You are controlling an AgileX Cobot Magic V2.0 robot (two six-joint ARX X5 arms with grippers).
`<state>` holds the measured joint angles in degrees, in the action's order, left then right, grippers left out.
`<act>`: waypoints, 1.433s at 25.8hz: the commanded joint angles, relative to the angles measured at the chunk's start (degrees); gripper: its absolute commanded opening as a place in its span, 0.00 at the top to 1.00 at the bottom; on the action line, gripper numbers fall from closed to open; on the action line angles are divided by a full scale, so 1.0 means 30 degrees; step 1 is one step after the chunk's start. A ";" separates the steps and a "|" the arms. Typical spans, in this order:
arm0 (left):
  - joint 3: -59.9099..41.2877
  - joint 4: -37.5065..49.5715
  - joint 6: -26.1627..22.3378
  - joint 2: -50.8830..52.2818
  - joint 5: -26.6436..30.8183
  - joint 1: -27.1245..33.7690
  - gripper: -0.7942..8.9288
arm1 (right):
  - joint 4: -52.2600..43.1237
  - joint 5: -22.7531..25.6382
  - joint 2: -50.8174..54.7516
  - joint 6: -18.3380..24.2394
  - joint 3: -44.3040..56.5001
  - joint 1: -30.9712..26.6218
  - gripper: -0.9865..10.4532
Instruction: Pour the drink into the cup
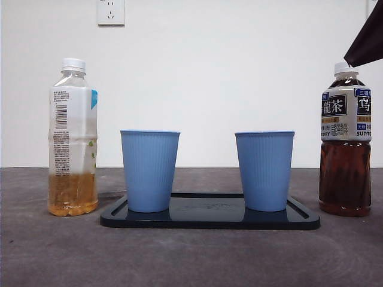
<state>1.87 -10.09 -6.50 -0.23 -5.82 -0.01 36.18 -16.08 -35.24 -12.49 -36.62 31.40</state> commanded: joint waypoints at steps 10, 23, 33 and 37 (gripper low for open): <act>-0.0393 -0.0117 0.0029 0.0015 0.0036 0.0036 0.91 | -0.0197 0.0007 -0.0051 -0.0182 -0.0306 0.0117 0.91; -0.0393 -0.0117 0.0029 0.0015 0.0029 0.0036 0.91 | -0.5107 0.1435 0.5362 0.6215 0.2390 -0.7818 0.91; -0.0393 -0.0117 0.0029 0.0015 0.0029 0.0036 0.91 | -1.1016 0.1537 0.9347 0.6229 0.8684 -1.0513 0.91; -0.0393 -0.0117 0.0029 0.0015 0.0029 0.0036 0.91 | -1.2276 0.2266 0.9930 0.5741 1.0375 -1.0681 0.91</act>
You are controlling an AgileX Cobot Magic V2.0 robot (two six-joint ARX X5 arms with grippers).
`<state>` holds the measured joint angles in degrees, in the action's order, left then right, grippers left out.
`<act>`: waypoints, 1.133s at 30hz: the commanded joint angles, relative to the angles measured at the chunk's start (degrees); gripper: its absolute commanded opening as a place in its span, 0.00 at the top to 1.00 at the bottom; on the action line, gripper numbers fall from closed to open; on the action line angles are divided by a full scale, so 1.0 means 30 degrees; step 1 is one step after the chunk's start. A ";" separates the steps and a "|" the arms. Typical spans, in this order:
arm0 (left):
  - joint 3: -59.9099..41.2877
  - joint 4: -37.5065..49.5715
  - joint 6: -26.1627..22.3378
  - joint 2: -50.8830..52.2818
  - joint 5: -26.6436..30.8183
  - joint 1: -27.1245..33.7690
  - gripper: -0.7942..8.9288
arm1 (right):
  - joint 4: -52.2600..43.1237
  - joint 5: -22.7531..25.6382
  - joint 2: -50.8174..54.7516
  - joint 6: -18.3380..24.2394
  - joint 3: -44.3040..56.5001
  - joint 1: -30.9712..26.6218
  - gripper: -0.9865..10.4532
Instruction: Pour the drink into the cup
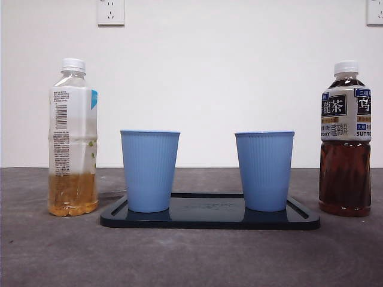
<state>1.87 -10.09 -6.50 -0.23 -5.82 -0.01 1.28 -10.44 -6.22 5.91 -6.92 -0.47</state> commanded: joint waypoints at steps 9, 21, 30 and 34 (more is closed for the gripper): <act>-0.0393 -0.0117 0.0029 0.0015 0.0029 0.0036 0.91 | -0.0605 0.1508 0.1443 -0.1027 0.2142 -0.0051 0.91; -0.0393 -0.0117 0.0029 0.0015 0.0029 0.0036 0.91 | 0.3045 0.1566 0.2004 -0.0969 0.2142 -0.0051 0.91; -0.0393 -0.0117 0.0029 0.0015 0.0029 0.0036 0.91 | 0.2514 0.1610 0.2004 -0.0969 0.2142 -0.0051 0.91; -0.0393 -0.0117 0.0029 0.0015 0.0029 0.0036 0.91 | 0.2484 0.1617 0.2004 -0.0969 0.2142 -0.0051 0.91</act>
